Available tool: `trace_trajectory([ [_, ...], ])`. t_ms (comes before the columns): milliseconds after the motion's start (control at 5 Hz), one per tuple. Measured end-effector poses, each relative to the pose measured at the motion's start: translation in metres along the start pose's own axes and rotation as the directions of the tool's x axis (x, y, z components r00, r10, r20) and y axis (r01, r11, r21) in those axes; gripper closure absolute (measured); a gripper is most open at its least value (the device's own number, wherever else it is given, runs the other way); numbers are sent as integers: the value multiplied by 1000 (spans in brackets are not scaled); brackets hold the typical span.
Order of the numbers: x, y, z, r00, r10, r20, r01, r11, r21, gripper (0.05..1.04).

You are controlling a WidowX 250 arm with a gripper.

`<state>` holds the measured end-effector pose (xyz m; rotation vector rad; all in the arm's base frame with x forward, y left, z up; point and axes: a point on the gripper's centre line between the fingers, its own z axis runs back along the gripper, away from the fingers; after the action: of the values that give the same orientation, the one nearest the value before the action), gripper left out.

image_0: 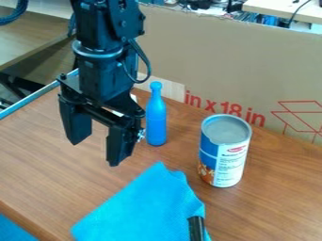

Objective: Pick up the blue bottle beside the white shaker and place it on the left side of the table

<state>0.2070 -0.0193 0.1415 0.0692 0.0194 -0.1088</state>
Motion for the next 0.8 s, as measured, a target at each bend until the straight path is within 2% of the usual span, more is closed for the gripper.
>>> trace_trajectory([
  [200,-1,0,-4,1000,0,-18,0,1000,1,83],
  [400,28,9,5,999,-7,35,8,1000,-30,83],
  [600,68,14,10,993,5,117,0,999,-43,83],
  [800,95,17,4,990,32,138,-28,999,-30,83],
])
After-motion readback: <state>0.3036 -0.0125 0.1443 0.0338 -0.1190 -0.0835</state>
